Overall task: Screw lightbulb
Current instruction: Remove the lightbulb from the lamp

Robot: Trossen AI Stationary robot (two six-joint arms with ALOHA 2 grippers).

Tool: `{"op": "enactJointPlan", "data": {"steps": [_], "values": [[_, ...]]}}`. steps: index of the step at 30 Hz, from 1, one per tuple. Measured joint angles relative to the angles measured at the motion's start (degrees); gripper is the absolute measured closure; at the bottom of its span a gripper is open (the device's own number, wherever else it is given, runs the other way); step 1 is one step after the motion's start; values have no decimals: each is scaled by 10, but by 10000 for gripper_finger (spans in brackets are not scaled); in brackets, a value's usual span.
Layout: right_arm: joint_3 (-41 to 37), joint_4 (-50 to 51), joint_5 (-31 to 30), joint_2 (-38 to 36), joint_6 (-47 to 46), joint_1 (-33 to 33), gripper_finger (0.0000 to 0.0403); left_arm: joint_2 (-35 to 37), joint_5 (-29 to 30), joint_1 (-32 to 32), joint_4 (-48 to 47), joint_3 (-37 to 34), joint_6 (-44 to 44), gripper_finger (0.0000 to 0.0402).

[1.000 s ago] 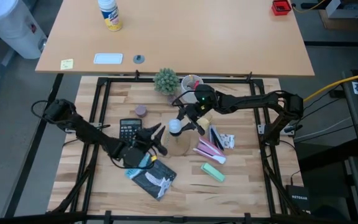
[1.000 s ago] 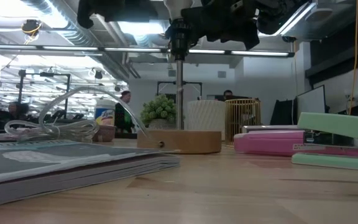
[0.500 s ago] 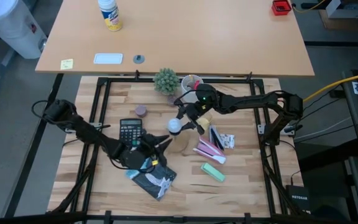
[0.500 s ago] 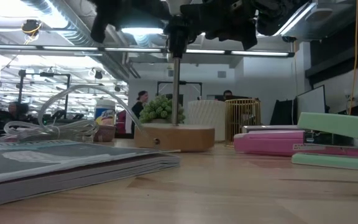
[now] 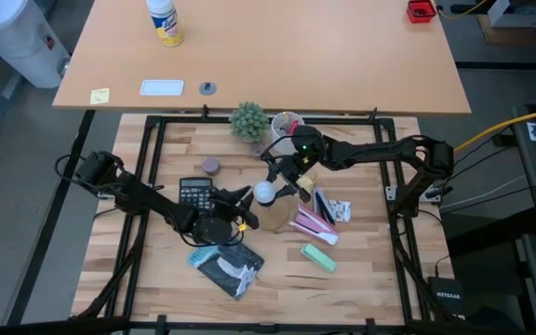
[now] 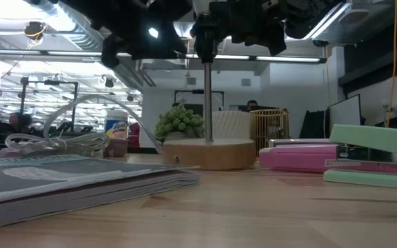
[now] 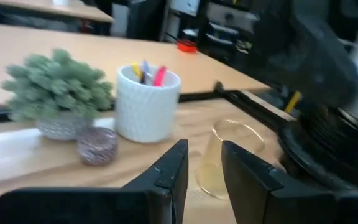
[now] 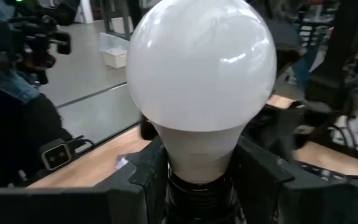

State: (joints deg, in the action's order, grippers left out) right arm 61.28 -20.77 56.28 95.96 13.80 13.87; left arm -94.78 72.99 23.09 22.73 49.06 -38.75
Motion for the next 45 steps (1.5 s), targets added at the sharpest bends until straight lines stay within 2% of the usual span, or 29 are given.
{"op": "enactJointPlan", "data": {"steps": [4, 12, 17, 22, 27, 32, 38, 40, 45], "values": [[0, 7, 9, 0, 0, 0, 248, 0, 41, 0, 4, 0, 14, 314], [0, 9, 3, 0, 2, 0, 248, 4, 82, -7, 3, 0, 62, 314], [0, 9, -12, 0, 2, 0, 248, 29, 74, 20, 7, 0, 93, 314], [0, 9, -16, 0, 2, 0, 248, 37, -23, 54, 4, 0, 75, 314], [0, 9, -16, 0, 2, 0, 248, 35, -163, 61, -46, 0, -13, 314], [0, 9, -16, 0, 2, 0, 248, 21, -257, 43, -119, 0, -120, 314], [0, 9, -16, 0, 2, 0, 248, -40, -385, 27, -81, 0, -173, 314], [0, 9, -16, 0, 2, 0, 248, -61, -406, 26, -63, 0, -190, 314], [0, 9, -16, 0, 2, 0, 248, -100, -409, 21, -57, 0, -253, 314]]}}
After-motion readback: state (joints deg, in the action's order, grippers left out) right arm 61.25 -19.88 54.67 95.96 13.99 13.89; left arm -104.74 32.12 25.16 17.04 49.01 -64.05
